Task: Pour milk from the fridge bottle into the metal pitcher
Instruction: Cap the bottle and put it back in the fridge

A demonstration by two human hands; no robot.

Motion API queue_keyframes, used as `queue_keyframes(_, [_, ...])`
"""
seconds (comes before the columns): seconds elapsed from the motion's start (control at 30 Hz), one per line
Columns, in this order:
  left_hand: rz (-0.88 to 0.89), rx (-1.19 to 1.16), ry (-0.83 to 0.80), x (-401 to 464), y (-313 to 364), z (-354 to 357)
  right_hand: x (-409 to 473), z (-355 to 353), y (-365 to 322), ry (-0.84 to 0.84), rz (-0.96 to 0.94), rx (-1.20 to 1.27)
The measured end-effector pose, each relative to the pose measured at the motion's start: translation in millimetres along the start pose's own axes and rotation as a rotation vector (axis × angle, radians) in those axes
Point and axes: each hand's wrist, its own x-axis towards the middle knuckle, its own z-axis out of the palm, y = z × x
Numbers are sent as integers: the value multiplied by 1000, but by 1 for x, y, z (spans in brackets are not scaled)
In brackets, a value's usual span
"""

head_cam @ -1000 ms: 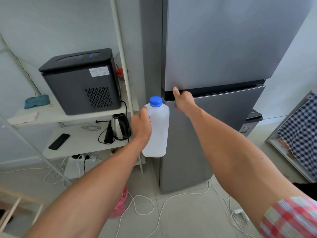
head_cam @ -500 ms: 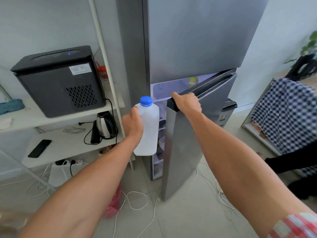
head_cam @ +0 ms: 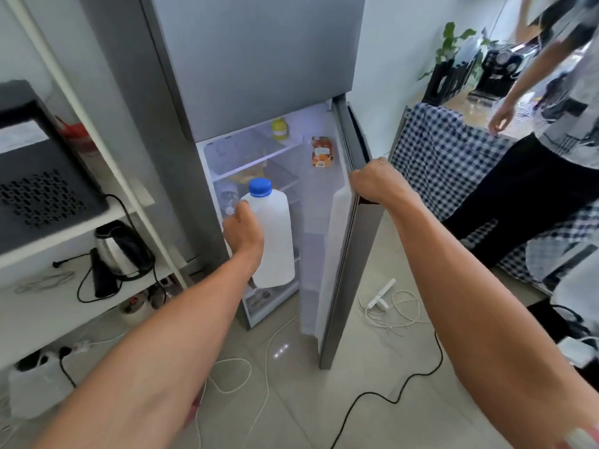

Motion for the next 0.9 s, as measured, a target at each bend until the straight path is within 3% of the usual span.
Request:
queue_keyframes(0.27, [-149, -204, -4, -28, -21, 66, 0, -24, 67, 130, 30, -109])
queue_keyframes(0.47, [-348, -467, 39, -45, -43, 109, 8, -16, 98, 473, -41, -135])
queue_keyframes(0.6, [-482, -491, 56, -42, -73, 134, 16, -12, 110, 578, -49, -173])
queue_keyframes(0.9, [-535, -402, 94, -21, -137, 192, 30, -3, 122, 688, -62, -216])
